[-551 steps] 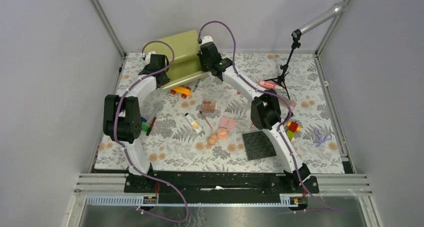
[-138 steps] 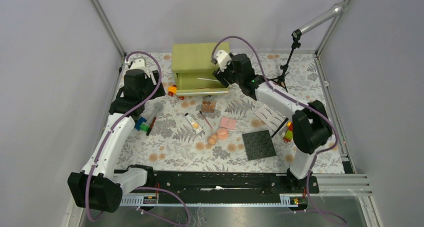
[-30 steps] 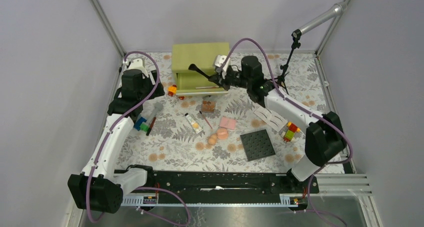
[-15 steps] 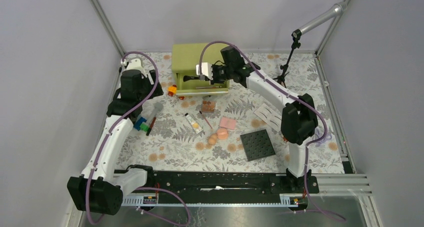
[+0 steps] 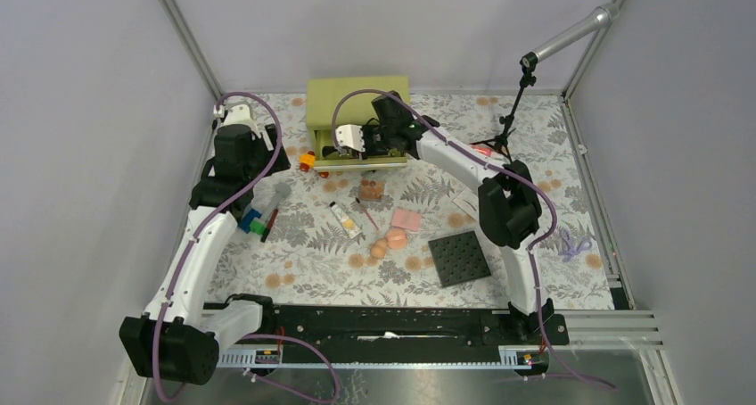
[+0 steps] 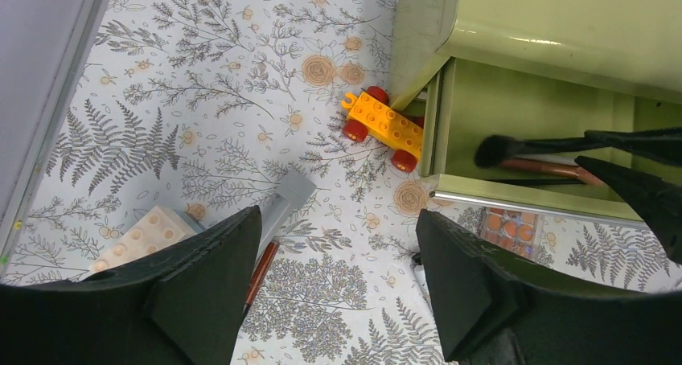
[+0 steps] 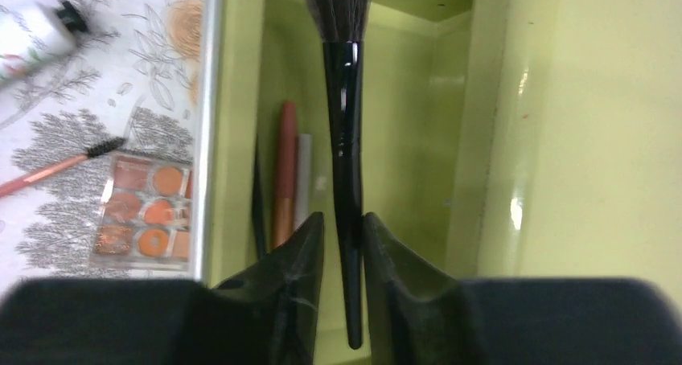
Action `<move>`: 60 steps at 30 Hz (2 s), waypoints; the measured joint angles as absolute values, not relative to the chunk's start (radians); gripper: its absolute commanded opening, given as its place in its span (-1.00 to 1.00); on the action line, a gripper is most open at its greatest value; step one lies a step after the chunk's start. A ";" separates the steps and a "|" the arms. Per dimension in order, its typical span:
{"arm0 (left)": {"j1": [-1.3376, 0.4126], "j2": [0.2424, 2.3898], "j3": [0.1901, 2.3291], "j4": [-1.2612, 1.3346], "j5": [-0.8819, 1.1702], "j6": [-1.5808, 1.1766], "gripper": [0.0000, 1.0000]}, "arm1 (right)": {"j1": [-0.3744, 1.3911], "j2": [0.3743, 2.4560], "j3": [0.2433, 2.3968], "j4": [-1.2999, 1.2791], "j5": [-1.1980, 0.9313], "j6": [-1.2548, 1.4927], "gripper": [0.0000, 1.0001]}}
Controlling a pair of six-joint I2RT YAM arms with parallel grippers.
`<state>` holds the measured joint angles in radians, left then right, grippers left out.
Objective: Organize the makeup
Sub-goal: Place the makeup brush in the drawer, then pick up the makeup brush from the center of the board.
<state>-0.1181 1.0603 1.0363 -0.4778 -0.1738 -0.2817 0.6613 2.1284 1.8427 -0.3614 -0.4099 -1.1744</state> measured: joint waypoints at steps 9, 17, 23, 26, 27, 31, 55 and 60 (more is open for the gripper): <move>-0.118 1.060 1.036 -0.477 -0.173 -0.285 0.57 | 0.666 2.108 1.732 -0.160 -0.285 -1.069 0.01; -0.118 1.061 1.036 -0.478 -0.173 -0.285 0.58 | 0.668 1.943 1.569 0.034 -0.207 -0.722 0.14; -0.118 1.062 1.036 -0.477 -0.173 -0.285 0.58 | 0.668 1.694 1.399 0.141 -0.119 -0.294 0.02; -0.117 1.062 1.036 -0.478 -0.173 -0.285 0.58 | 0.669 1.621 1.356 0.126 -0.121 -0.136 -0.11; -0.116 1.062 1.036 -0.478 -0.173 -0.285 0.58 | 0.669 1.603 1.338 0.118 -0.126 -0.091 -0.13; -0.114 1.062 1.036 -0.478 -0.173 -0.285 0.58 | 0.701 1.539 1.201 0.084 -0.121 0.006 -0.13; -0.110 1.064 1.036 -0.478 -0.173 -0.285 0.58 | 0.950 1.845 1.119 0.014 0.124 0.082 -0.14; -0.110 1.065 1.036 -0.477 -0.173 -0.285 0.58 | 0.955 1.903 1.152 0.013 0.170 0.069 -0.14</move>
